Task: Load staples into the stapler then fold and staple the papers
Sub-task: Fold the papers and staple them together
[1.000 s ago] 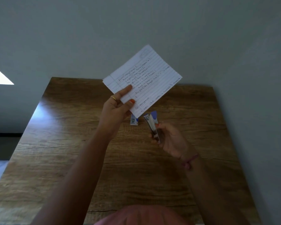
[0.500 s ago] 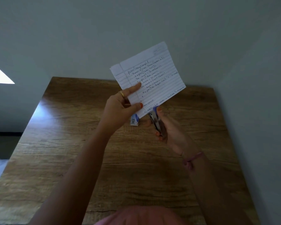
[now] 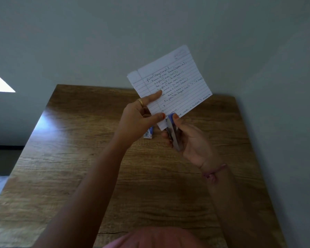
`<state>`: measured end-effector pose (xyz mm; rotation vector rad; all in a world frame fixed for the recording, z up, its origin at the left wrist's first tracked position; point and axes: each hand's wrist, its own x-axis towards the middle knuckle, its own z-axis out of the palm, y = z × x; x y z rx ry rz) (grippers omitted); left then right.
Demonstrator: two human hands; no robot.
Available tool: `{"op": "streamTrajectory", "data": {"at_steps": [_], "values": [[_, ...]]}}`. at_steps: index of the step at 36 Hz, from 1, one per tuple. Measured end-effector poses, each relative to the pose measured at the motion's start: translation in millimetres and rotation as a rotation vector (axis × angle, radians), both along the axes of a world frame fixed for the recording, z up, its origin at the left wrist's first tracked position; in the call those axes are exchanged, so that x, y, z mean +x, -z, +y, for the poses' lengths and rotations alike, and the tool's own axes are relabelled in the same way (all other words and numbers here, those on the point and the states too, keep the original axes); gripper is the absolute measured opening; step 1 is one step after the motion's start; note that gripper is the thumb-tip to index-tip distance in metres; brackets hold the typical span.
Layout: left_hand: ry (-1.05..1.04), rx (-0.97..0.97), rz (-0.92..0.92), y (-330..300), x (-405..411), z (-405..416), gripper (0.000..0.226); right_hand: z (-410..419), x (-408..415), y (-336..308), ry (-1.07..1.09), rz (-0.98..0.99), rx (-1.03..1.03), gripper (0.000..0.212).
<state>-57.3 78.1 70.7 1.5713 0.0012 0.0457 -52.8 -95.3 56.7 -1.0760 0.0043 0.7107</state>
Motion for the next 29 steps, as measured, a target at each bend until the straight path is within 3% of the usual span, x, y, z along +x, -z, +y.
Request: {"op": "streamTrajectory", "data": {"at_steps": [7, 17, 22, 26, 27, 29], "values": [[0.007, -0.02, -0.02, 0.4, -0.6, 2.3, 0.056, -0.7, 0.3, 2.9, 0.0, 0.034, -0.01, 0.043], [0.019, -0.055, -0.012, 3.3, -2.4, 3.3, 0.057, 7.1, -4.0, -1.7, 0.042, 0.051, 0.008, 0.022], [-0.061, -0.336, -0.059, 14.1, -8.7, -4.2, 0.102, 12.5, -5.3, -4.8, 0.079, 0.043, 0.027, 0.026], [-0.178, -0.517, 0.163, 22.8, -19.6, -21.0, 0.134, 16.3, -6.8, -5.9, 0.09, 0.018, -0.016, 0.027], [-0.155, -0.523, 0.189, 25.2, -23.1, -25.7, 0.129, 17.6, -7.2, -6.0, 0.093, 0.013, -0.025, 0.028], [-0.082, -0.498, 0.196, 26.3, -27.8, -34.8, 0.094, 20.2, -7.7, -4.7, 0.102, -0.007, -0.054, 0.037]]}}
